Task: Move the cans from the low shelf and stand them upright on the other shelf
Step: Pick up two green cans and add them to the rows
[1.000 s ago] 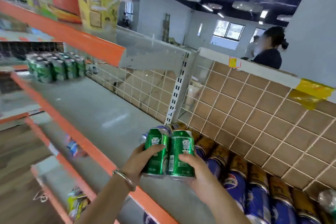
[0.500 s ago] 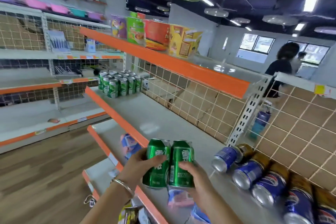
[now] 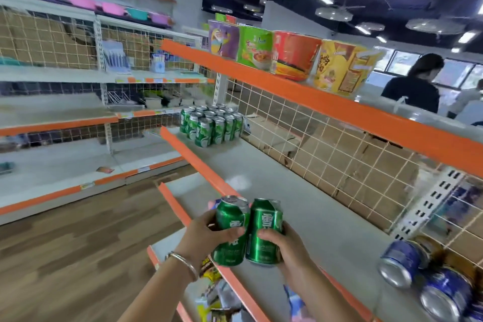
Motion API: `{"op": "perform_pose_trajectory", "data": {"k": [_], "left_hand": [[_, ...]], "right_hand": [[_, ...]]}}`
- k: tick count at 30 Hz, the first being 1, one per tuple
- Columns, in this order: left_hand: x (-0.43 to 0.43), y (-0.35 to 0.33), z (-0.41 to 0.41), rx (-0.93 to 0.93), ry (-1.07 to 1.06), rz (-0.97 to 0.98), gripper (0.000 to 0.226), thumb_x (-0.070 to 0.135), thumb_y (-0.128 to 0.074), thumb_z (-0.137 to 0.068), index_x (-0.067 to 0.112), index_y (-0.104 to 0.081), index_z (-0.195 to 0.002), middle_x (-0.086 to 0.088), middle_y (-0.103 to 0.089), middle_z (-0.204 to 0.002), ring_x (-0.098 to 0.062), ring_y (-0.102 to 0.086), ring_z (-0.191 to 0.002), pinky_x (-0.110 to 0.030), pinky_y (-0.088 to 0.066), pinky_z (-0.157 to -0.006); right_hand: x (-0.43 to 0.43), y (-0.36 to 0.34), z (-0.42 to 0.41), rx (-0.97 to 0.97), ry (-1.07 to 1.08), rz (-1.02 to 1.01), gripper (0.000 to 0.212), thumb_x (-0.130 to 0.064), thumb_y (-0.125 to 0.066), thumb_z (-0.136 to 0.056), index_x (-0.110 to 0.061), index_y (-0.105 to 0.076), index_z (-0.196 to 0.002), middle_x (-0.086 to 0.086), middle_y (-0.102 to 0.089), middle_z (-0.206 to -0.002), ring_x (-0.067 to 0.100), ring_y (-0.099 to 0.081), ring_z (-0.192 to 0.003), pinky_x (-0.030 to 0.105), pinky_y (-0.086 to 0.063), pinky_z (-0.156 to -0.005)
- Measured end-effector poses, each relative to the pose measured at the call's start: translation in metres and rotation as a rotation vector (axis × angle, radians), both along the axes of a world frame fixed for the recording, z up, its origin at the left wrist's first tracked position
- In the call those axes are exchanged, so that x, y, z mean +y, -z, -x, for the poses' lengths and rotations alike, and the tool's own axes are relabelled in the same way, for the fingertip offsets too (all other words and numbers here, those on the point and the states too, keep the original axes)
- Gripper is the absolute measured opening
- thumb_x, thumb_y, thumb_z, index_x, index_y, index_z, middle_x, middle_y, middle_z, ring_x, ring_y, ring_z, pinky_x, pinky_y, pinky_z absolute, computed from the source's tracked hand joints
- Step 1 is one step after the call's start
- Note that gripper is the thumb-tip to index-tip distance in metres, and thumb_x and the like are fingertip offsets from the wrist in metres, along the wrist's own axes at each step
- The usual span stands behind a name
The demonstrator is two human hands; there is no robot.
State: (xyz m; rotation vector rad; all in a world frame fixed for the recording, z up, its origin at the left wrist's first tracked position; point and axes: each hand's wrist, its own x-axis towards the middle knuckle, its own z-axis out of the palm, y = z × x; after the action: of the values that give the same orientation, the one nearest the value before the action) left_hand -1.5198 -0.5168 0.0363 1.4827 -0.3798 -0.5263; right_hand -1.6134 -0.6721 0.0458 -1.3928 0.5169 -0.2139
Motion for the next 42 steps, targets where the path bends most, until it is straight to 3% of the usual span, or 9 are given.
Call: {"op": "perform_pose_trajectory", "data": {"k": [7, 11, 16, 21, 26, 29, 33, 38, 42], "left_hand": [[-0.015, 0.011, -0.083, 0.160, -0.020, -0.007, 0.035, 0.026, -0.085, -0.059, 0.007, -0.071, -0.085, -0.008, -0.075, -0.079, -0.014, -0.071, -0.065, -0.020, -0.054, -0.054], [-0.025, 0.019, -0.144, 0.241, -0.049, -0.061, 0.073, 0.055, -0.087, -0.035, 0.001, -0.073, -0.082, -0.018, -0.074, -0.087, -0.033, -0.071, -0.087, -0.045, -0.056, -0.085], [-0.040, 0.024, -0.194, 0.263, -0.067, -0.060, 0.070, 0.054, -0.083, -0.036, 0.001, -0.072, -0.081, -0.017, -0.074, -0.086, -0.032, -0.071, -0.087, -0.048, -0.054, -0.088], [-0.060, 0.022, -0.240, 0.215, -0.048, -0.061, 0.077, 0.059, -0.082, -0.036, 0.001, -0.072, -0.086, -0.020, -0.073, -0.093, -0.037, -0.066, -0.098, -0.052, -0.051, -0.092], [-0.081, 0.020, -0.291, 0.161, 0.014, -0.012, 0.032, 0.022, -0.086, -0.062, 0.007, -0.073, -0.086, -0.011, -0.074, -0.084, -0.018, -0.071, -0.076, -0.029, -0.058, -0.074], [-0.091, 0.024, -0.324, 0.061, 0.061, -0.013, 0.032, 0.008, -0.082, -0.066, 0.010, -0.070, -0.095, 0.000, -0.072, -0.078, 0.000, -0.066, -0.063, -0.013, -0.052, -0.059], [-0.107, 0.037, -0.366, -0.091, 0.192, -0.051, 0.044, 0.009, -0.085, -0.062, 0.016, -0.066, -0.102, 0.004, -0.072, -0.089, -0.002, -0.066, -0.079, -0.017, -0.054, -0.078], [-0.116, 0.052, -0.397, -0.272, 0.287, -0.073, 0.063, 0.012, -0.085, -0.063, 0.023, -0.055, -0.117, 0.015, -0.064, -0.100, 0.028, -0.053, -0.082, 0.004, -0.039, -0.076], [-0.117, 0.063, -0.417, -0.391, 0.400, -0.119, 0.069, 0.027, -0.084, -0.064, 0.045, -0.044, -0.118, 0.024, -0.061, -0.113, 0.016, -0.056, -0.102, -0.009, -0.045, -0.089]], "right_hand": [[-0.025, 0.011, -0.092, 0.038, -0.138, -0.056, 0.067, -0.019, -0.078, -0.051, -0.009, -0.060, -0.116, 0.025, -0.069, -0.106, 0.043, -0.067, -0.094, 0.055, -0.055, -0.080], [-0.036, 0.014, -0.151, 0.015, -0.181, -0.143, 0.056, -0.012, -0.069, -0.056, -0.004, -0.061, -0.110, 0.025, -0.070, -0.088, 0.035, -0.069, -0.072, 0.038, -0.056, -0.060], [-0.048, 0.024, -0.211, 0.030, -0.111, -0.061, 0.045, -0.004, -0.072, -0.068, -0.001, -0.060, -0.110, 0.025, -0.070, -0.089, 0.034, -0.068, -0.073, 0.044, -0.055, -0.063], [-0.064, 0.036, -0.264, 0.017, 0.060, 0.009, 0.055, -0.012, -0.076, -0.051, -0.003, -0.063, -0.104, 0.026, -0.071, -0.094, 0.043, -0.069, -0.087, 0.059, -0.055, -0.078], [-0.084, 0.047, -0.315, -0.039, 0.221, 0.076, 0.086, -0.019, -0.088, -0.034, -0.007, -0.056, -0.113, 0.020, -0.070, -0.101, 0.037, -0.070, -0.088, 0.047, -0.058, -0.069], [-0.091, 0.057, -0.339, -0.057, 0.281, 0.143, 0.085, -0.015, -0.087, -0.041, -0.016, -0.052, -0.118, 0.009, -0.070, -0.105, 0.029, -0.068, -0.096, 0.050, -0.056, -0.081], [-0.099, 0.067, -0.363, -0.075, 0.335, 0.265, 0.083, -0.029, -0.084, -0.041, -0.033, -0.052, -0.118, 0.000, -0.068, -0.114, 0.020, -0.065, -0.105, 0.048, -0.052, -0.092], [-0.109, 0.070, -0.378, 0.004, 0.383, 0.524, 0.071, -0.013, -0.081, -0.071, -0.036, -0.044, -0.127, -0.021, -0.063, -0.110, -0.005, -0.062, -0.098, 0.022, -0.048, -0.083], [-0.126, 0.069, -0.403, 0.111, 0.532, 0.751, 0.077, -0.045, -0.079, -0.056, -0.023, -0.054, -0.126, 0.002, -0.068, -0.100, 0.019, -0.066, -0.089, 0.032, -0.053, -0.077]]}}
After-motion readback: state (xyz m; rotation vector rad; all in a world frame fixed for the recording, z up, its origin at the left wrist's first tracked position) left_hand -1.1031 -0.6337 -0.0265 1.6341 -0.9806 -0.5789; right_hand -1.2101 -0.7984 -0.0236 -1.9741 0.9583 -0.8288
